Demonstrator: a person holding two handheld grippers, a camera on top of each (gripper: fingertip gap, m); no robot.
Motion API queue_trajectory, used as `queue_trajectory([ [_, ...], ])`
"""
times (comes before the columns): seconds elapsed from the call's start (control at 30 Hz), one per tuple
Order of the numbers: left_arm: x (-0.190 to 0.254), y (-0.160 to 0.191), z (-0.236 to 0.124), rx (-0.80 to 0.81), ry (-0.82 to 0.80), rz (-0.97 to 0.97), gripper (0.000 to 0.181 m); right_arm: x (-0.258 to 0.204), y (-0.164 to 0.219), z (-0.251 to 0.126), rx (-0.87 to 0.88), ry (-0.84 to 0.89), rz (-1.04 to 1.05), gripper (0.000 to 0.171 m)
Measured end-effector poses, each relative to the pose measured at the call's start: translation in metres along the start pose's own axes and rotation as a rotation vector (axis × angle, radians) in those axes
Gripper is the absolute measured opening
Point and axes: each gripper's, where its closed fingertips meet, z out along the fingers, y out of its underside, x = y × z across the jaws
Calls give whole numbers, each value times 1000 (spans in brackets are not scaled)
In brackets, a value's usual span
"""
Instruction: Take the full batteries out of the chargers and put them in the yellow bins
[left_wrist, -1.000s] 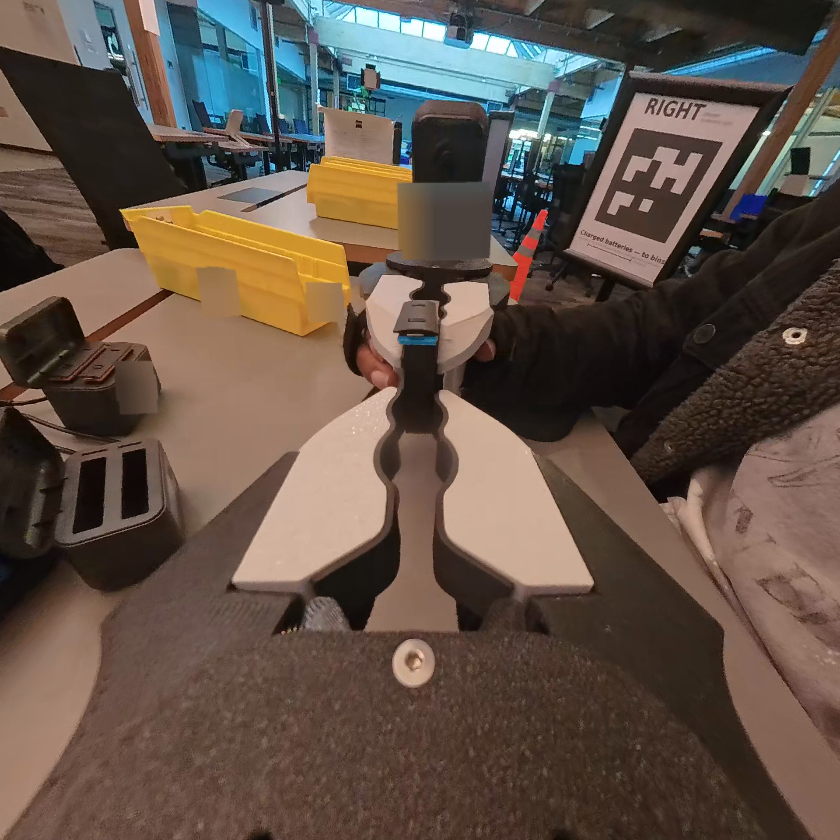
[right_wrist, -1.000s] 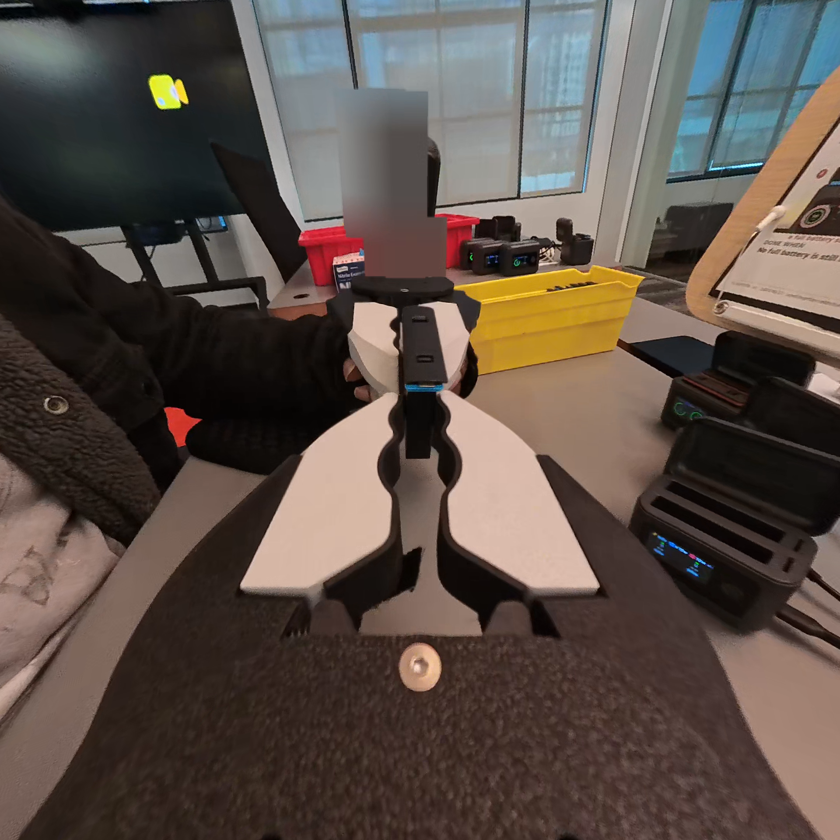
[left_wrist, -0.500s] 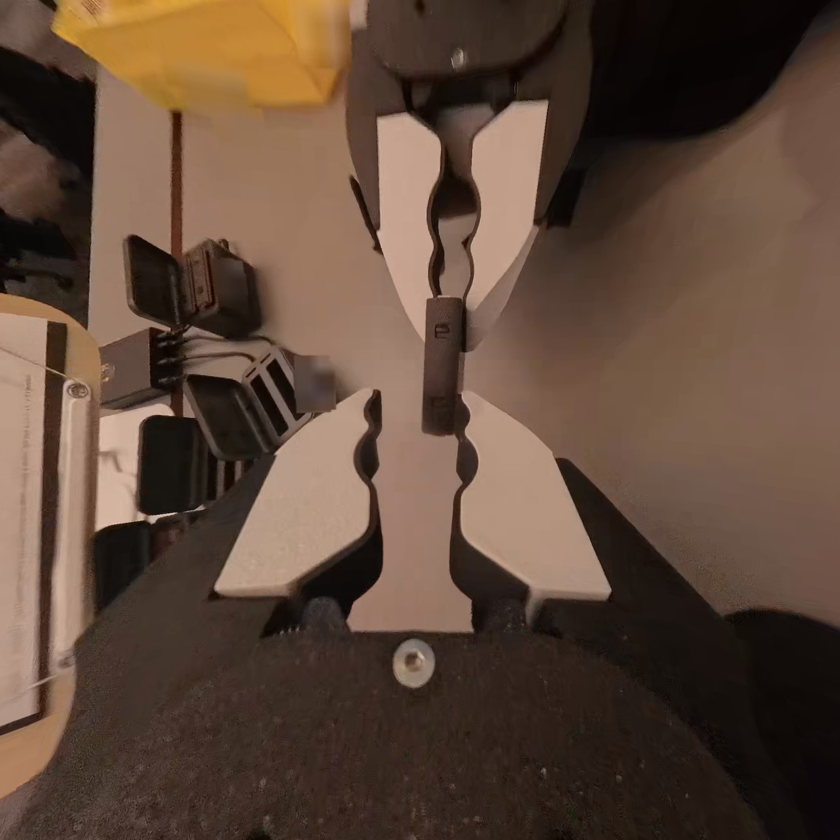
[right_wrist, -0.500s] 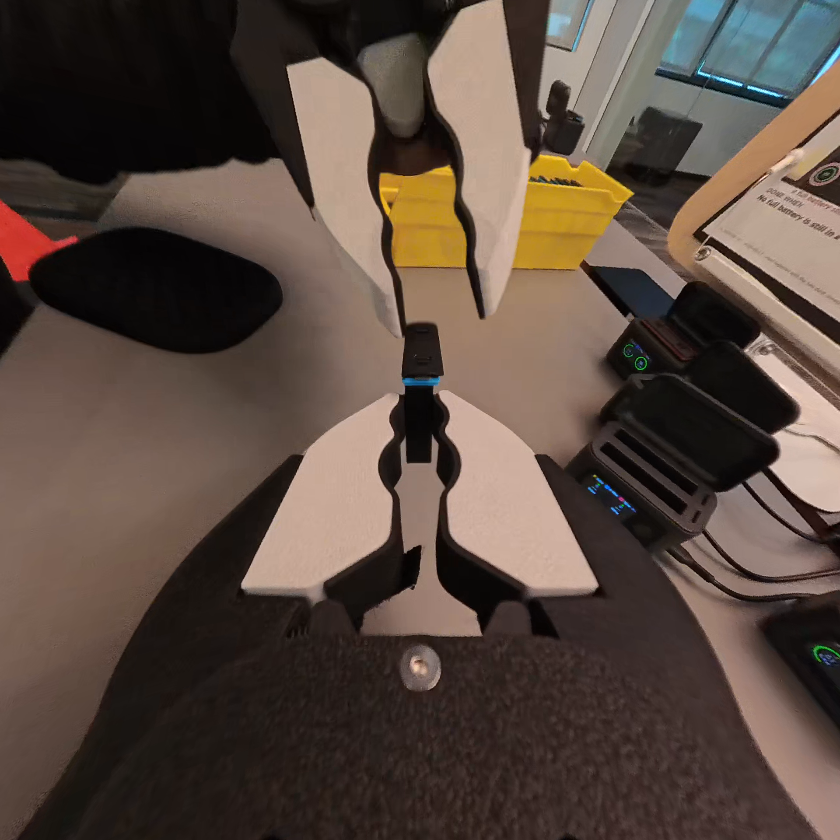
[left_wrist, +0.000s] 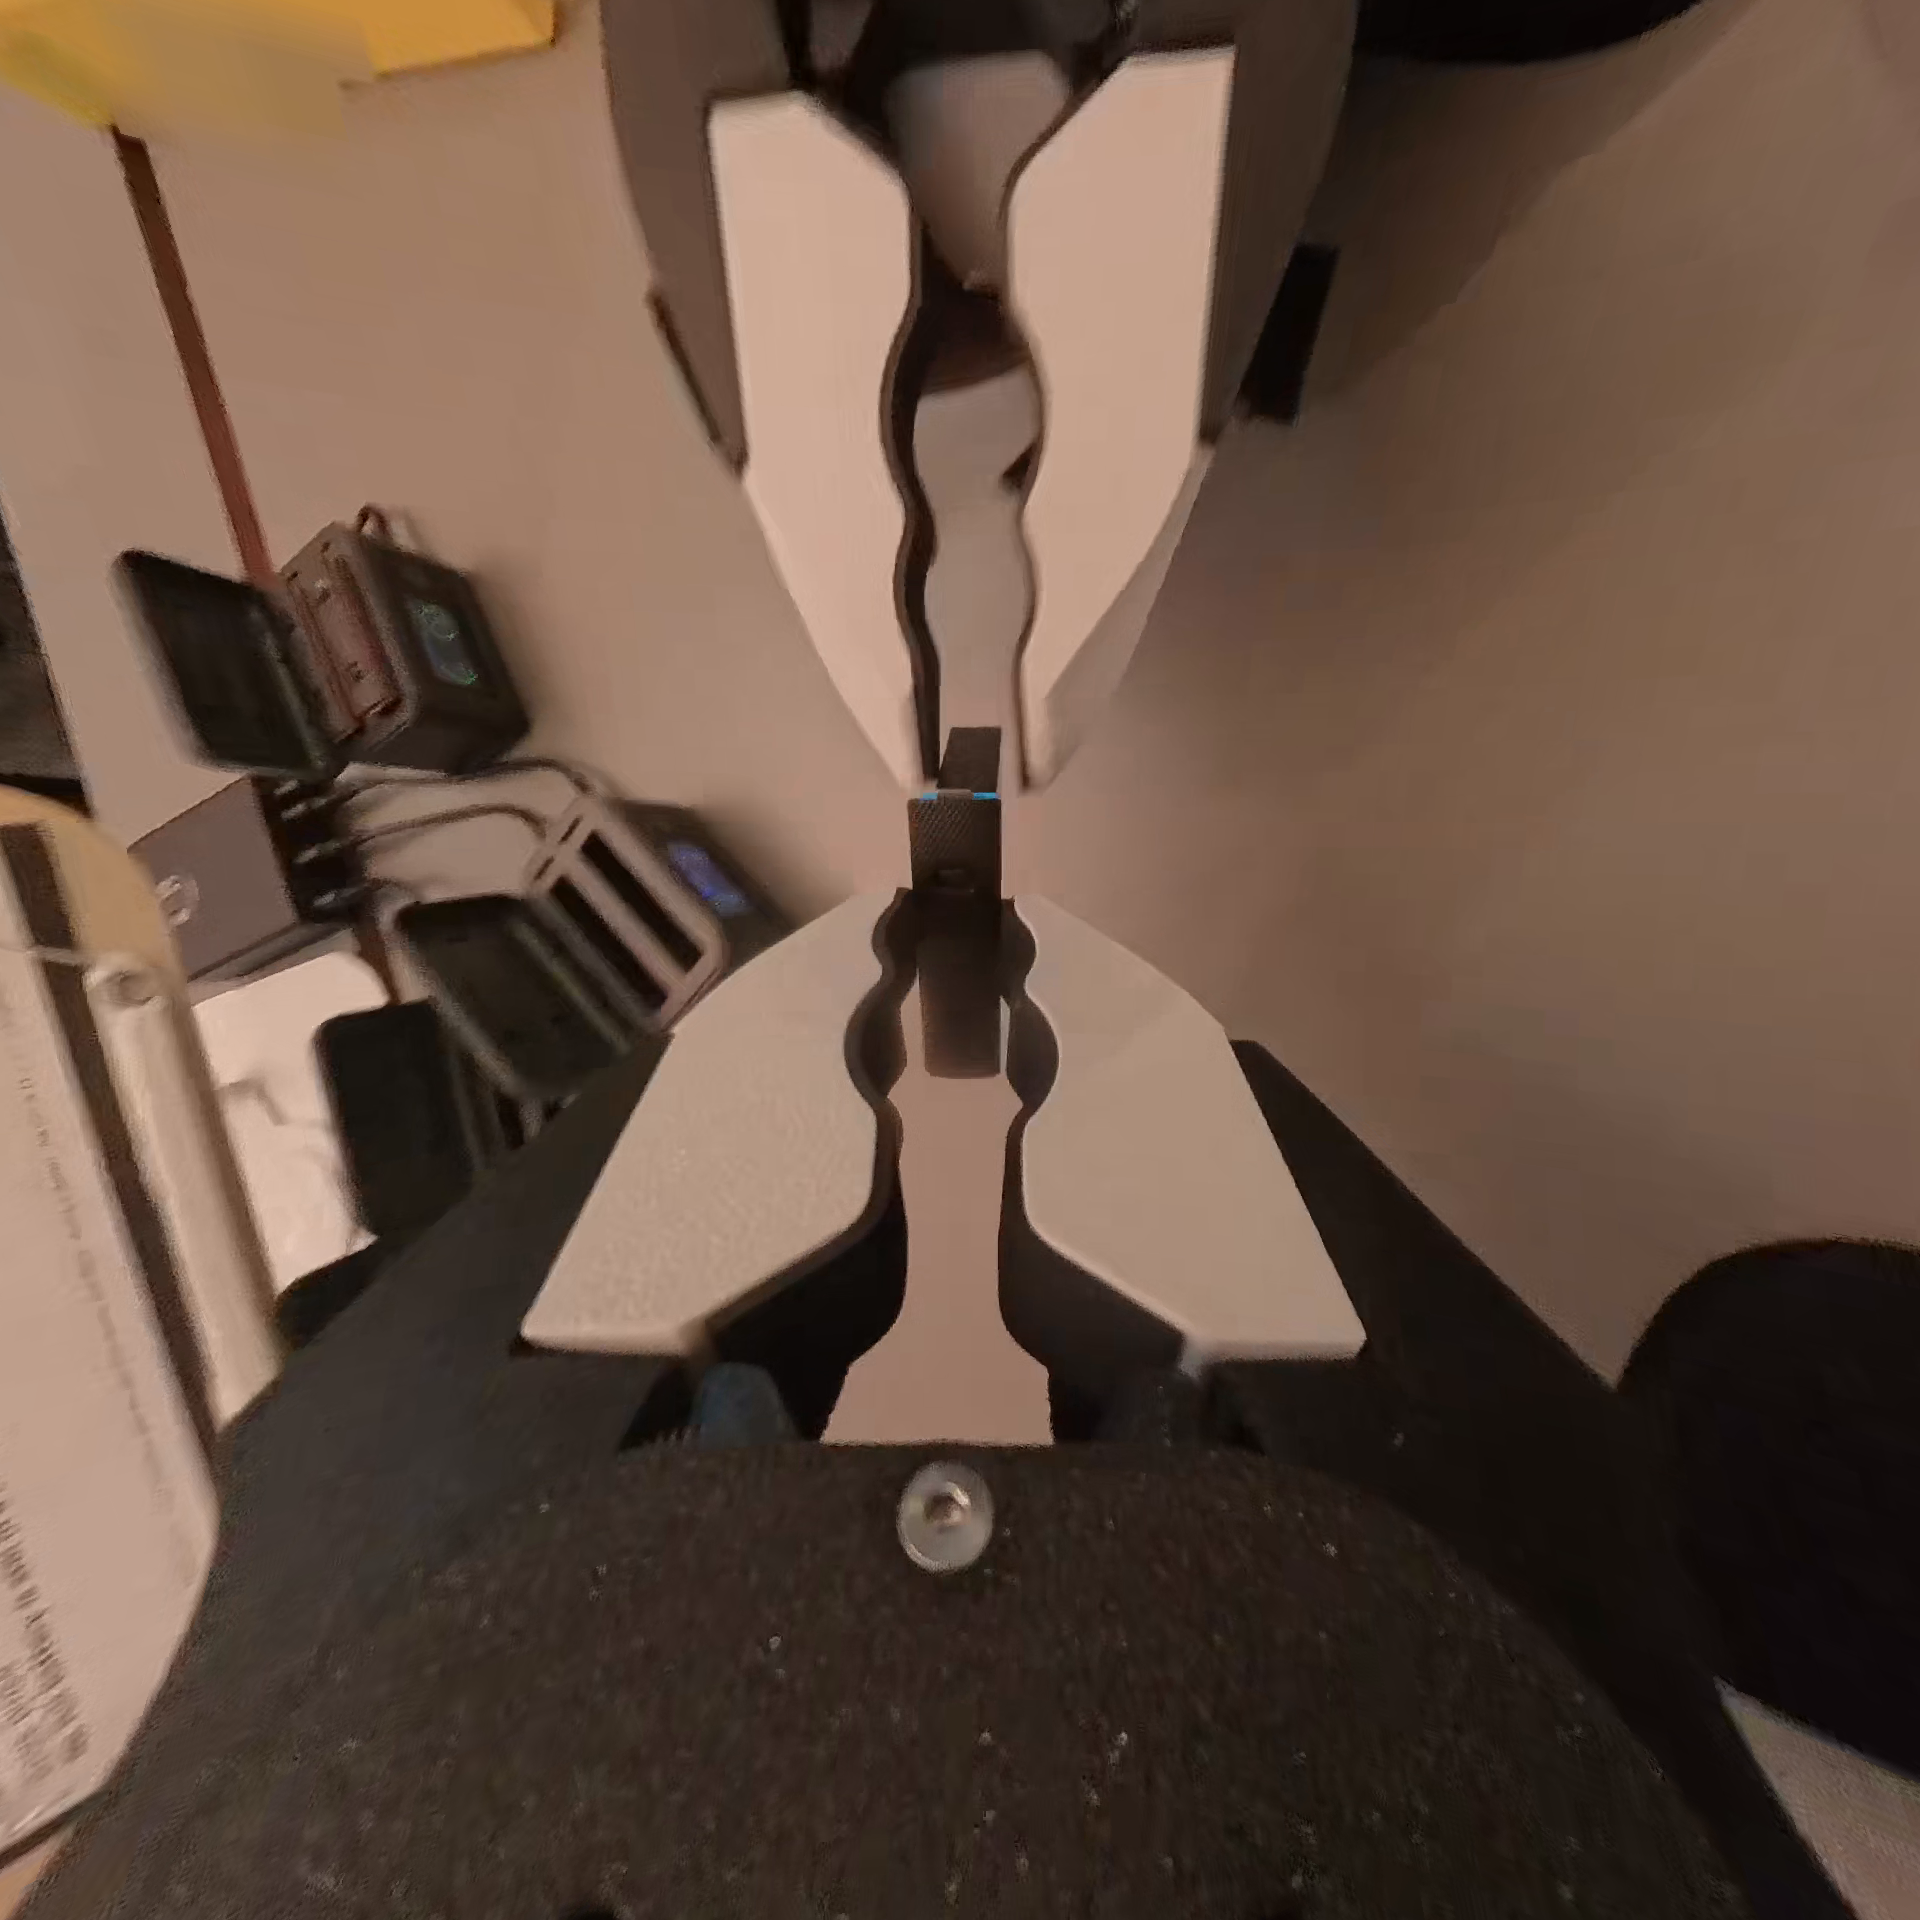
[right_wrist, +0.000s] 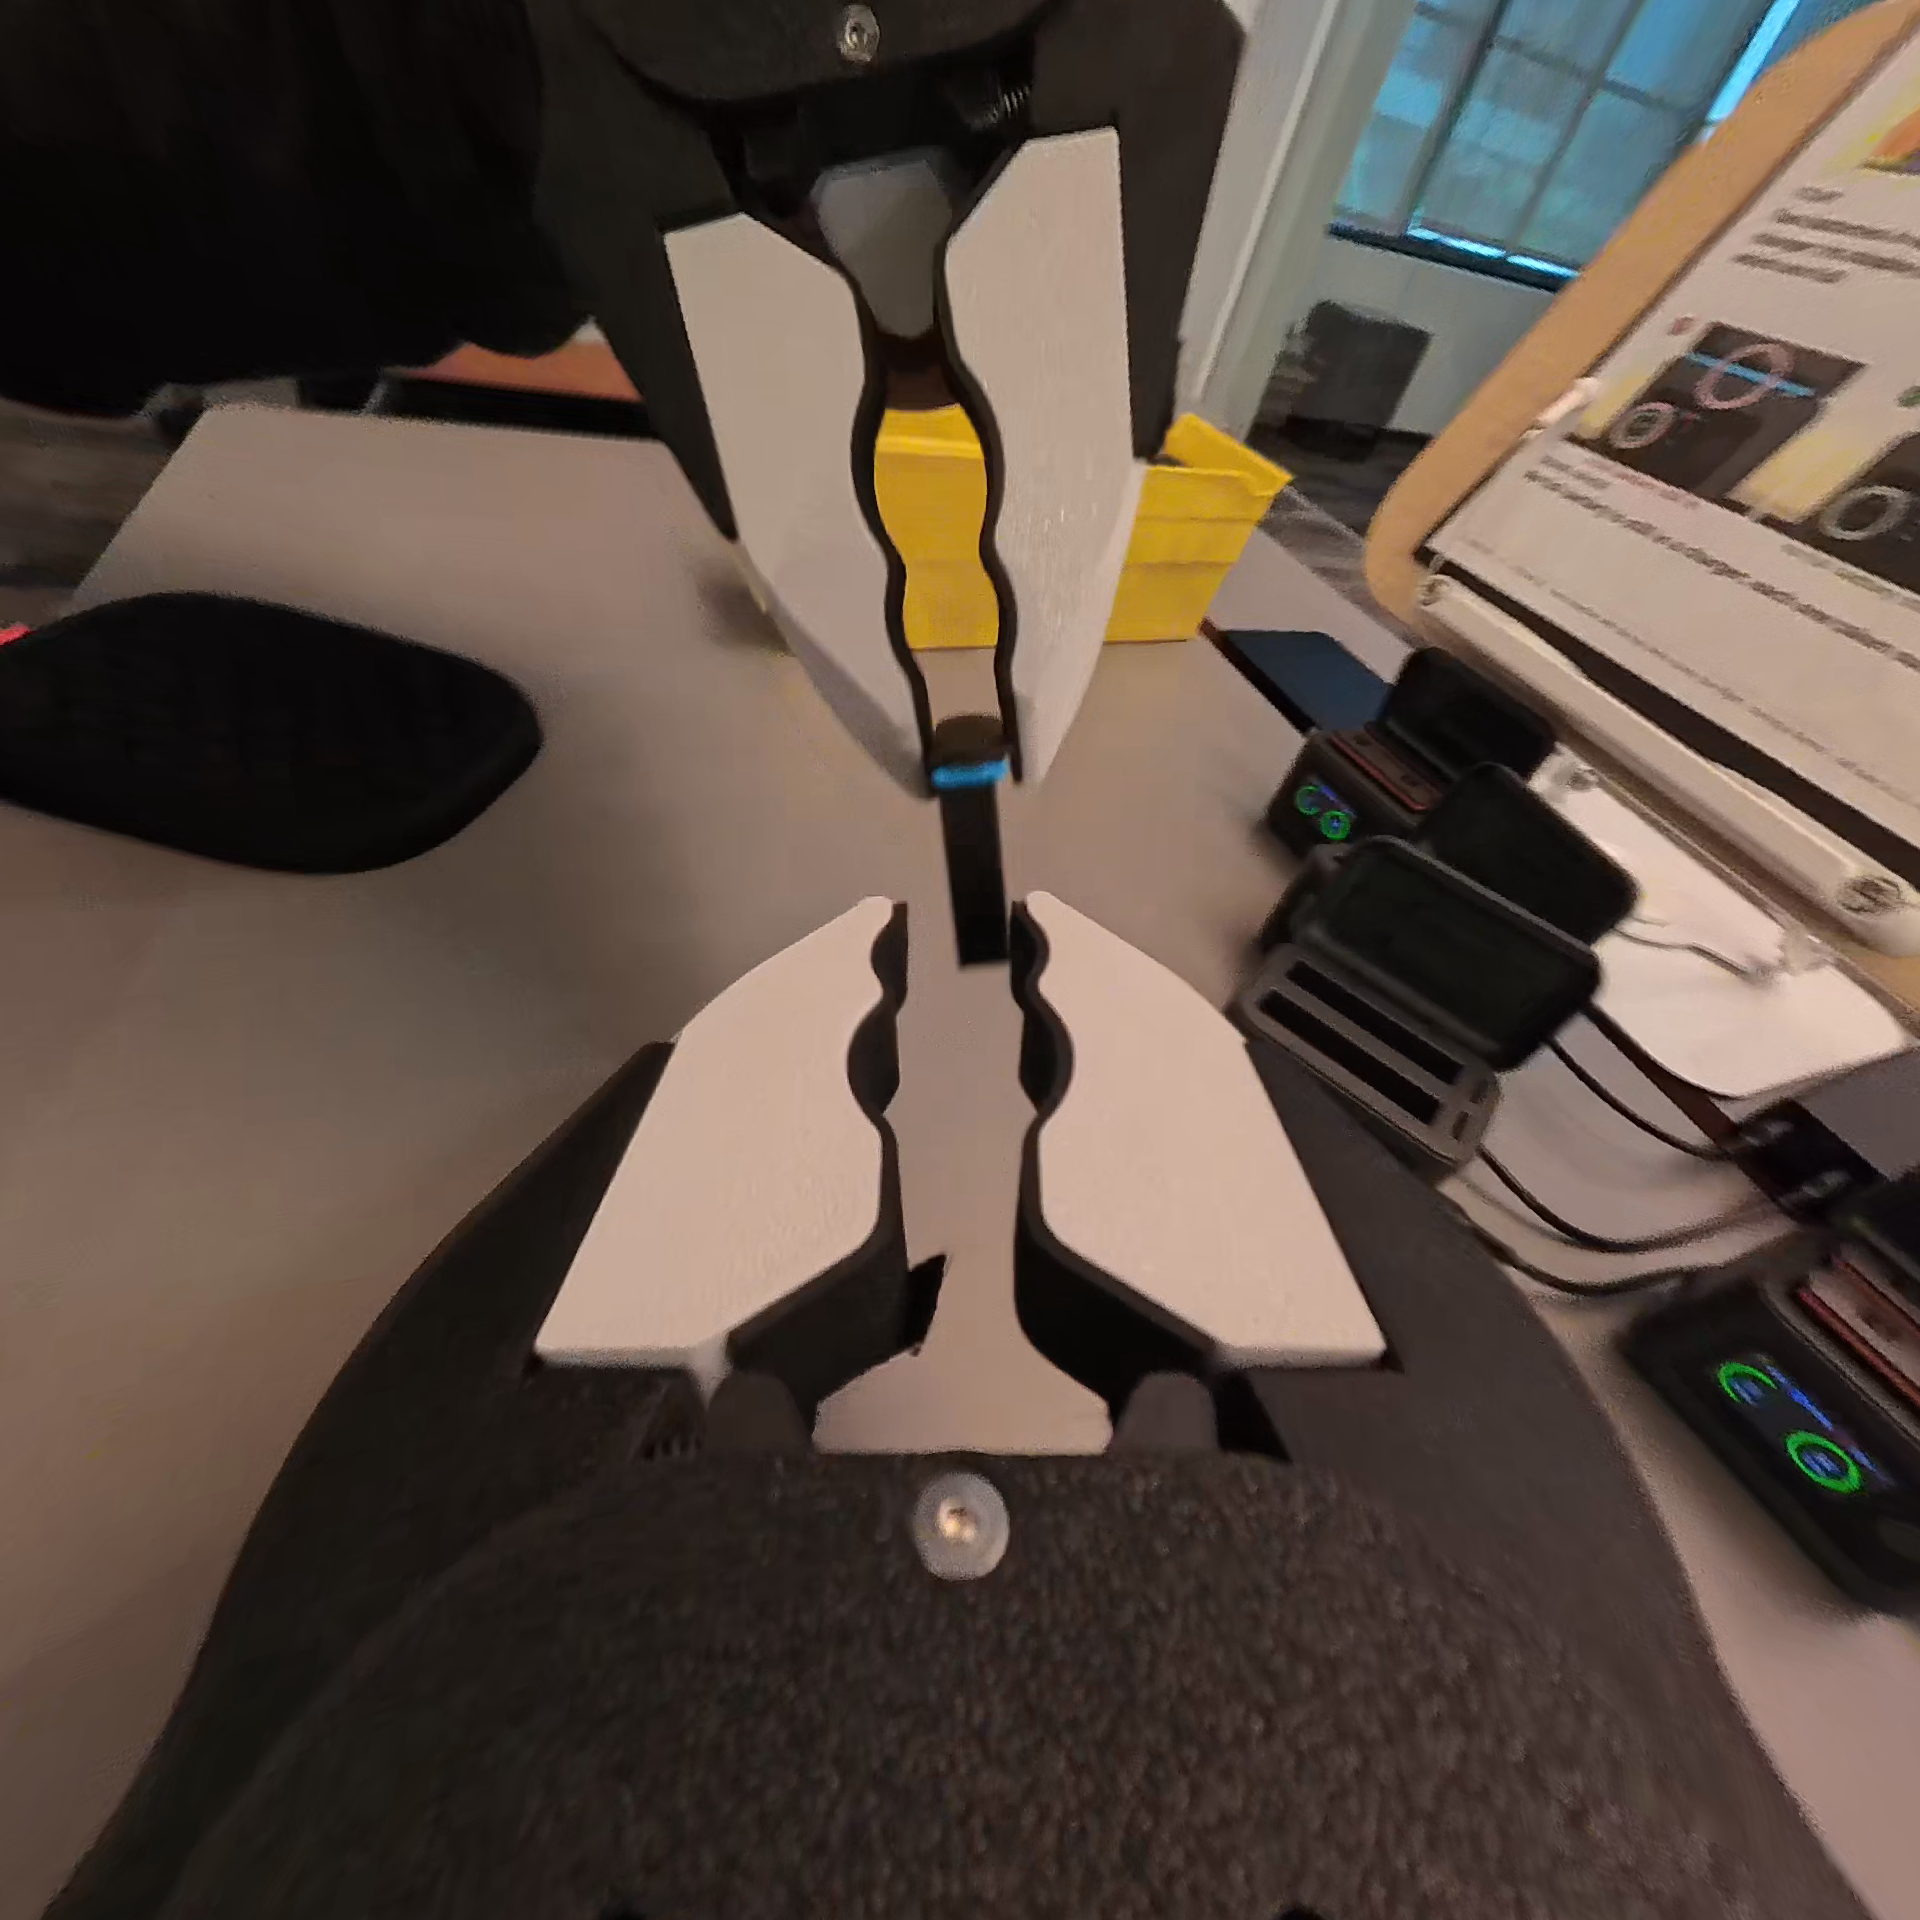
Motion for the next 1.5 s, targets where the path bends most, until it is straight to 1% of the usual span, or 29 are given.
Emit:
queue_trajectory([
  [0.07,-23,10,-11,-41,-28,-23,15,15,0,-7,31,46,51,21],
  [0.23,-105,52,-33,-200,-127,-122,15,47,13,-20,36,130,151,21],
  [0.33,-141,71,-26,-267,-117,-165,15,51,23,-20,10,135,163,20],
  [0.43,-161,85,-6,-307,-79,-200,15,49,28,-17,-10,123,166,20],
  [0.6,-169,101,28,-329,-2,-264,15,50,30,-18,-8,117,186,19],
  [0.7,-170,104,43,-320,36,-282,15,51,32,-17,-12,113,201,19],
  [0.8,-168,110,55,-358,74,-280,15,50,34,-16,-22,114,196,19],
  [0.87,-167,115,58,-403,97,-272,16,50,34,-16,-22,115,197,18],
  [1.03,-162,121,64,-438,152,-288,15,50,33,-16,-20,109,206,18],
  [1.13,-163,119,73,-409,157,-286,15,49,34,-16,-24,107,203,18],
  [1.27,-162,117,78,-428,149,-256,15,49,33,-16,-24,107,206,17],
  [1.5,-162,120,70,-386,126,-287,15,48,34,-16,-27,103,209,17],
])
